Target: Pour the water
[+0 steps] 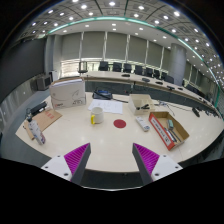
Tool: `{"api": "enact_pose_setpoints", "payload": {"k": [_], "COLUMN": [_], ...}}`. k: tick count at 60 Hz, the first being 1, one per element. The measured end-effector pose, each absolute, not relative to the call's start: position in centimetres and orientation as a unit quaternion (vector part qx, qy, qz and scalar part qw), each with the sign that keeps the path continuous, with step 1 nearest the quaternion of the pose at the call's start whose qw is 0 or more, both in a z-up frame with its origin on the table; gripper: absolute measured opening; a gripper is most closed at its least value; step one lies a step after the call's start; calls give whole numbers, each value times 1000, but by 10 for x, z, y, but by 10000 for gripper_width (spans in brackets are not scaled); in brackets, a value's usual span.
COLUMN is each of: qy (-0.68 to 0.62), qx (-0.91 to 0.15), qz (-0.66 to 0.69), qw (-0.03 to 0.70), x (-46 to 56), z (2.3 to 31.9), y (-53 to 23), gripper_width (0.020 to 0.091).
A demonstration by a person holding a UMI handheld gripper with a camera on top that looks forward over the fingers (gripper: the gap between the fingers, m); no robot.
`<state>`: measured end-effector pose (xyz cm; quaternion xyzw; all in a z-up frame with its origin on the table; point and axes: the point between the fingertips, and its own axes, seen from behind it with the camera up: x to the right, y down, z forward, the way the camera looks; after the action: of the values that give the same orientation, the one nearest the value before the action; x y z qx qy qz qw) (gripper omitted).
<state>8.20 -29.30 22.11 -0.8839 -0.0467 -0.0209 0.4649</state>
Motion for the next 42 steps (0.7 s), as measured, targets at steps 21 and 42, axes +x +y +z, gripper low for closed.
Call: {"api": "enact_pose_setpoints", "payload": {"k": [21, 42], "qy": [-63, -92], "qx": [-884, -887], "qz": [-13, 10], "qw": [462, 453], "x": [17, -171], "z": [200, 161], "y": [-286, -314], "gripper_width": [870, 863]}}
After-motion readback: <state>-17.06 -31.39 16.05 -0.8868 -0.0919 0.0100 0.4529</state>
